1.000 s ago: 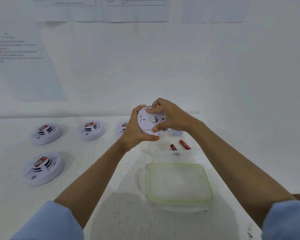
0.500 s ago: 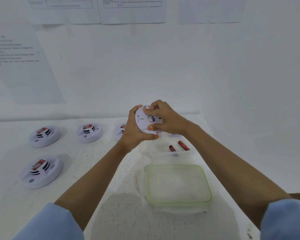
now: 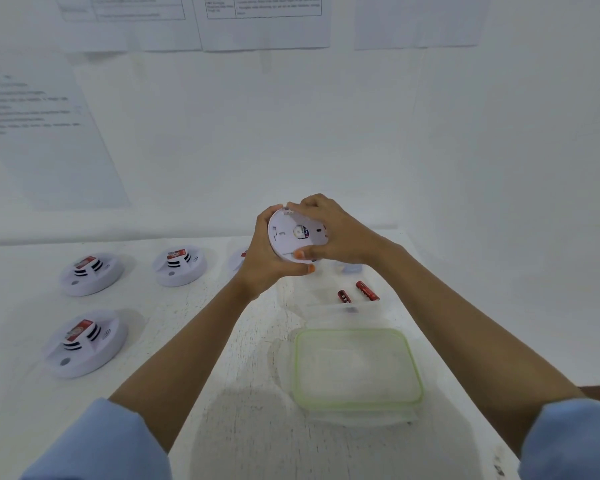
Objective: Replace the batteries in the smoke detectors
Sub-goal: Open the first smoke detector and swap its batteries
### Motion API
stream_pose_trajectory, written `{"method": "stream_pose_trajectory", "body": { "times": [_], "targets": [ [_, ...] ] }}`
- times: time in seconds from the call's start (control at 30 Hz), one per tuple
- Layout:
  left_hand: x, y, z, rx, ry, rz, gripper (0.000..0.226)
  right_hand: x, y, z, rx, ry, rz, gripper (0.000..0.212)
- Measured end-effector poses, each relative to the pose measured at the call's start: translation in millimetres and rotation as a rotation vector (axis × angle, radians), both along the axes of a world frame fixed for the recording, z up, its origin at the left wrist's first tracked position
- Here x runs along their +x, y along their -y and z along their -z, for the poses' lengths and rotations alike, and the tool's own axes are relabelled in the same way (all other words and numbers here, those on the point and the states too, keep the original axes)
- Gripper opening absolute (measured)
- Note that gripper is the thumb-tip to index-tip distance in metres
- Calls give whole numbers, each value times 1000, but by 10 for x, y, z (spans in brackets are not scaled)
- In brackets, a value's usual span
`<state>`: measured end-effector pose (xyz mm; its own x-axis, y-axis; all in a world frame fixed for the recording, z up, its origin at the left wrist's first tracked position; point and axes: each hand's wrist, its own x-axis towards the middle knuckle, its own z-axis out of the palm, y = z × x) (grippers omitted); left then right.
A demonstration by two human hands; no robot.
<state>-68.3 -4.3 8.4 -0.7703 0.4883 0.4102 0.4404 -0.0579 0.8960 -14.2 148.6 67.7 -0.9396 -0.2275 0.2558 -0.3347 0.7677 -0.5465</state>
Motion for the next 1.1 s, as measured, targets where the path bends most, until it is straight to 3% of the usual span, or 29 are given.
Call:
{"method": "stream_pose_trajectory", "body": {
  "times": [0.13, 0.2, 0.3, 0.4, 0.5, 0.6, 0.73, 0.83, 1.0, 1.1],
  "targets": [
    [42, 41, -18, -47, -46, -25, 104, 74, 30, -22, -54, -58, 112, 62],
    [76, 39, -49, -72, -96, -70, 104, 98, 105, 1, -77, 31, 141, 58],
    [158, 39, -137, -220, -275, -295, 106, 117, 266, 75, -172, 81, 114, 64],
    [179, 110, -132, -278, -376, -410, 114, 152, 399, 128, -404, 24, 94, 55],
    [201, 202, -137, -246, -405, -395, 114, 148, 481, 216, -706, 65, 113, 49],
    [221, 405, -120, -198, -212, -300, 108, 139, 578, 288, -1094, 210, 146, 49],
    [207, 852, 47, -31, 400, 4, 84, 131, 788, 392, -1417, 360, 113, 51],
    [171, 1099, 186, 0, 510, 98, 70, 130, 996, 478, -1395, 413, 112, 48],
    [133, 1478, 415, -30, 529, 96, 72, 239, 1352, 607, -1021, 437, 175, 63],
    [144, 1642, 543, -45, 519, 98, 76, 360, 1569, 719, -938, 333, 110, 59]
  ]
}}
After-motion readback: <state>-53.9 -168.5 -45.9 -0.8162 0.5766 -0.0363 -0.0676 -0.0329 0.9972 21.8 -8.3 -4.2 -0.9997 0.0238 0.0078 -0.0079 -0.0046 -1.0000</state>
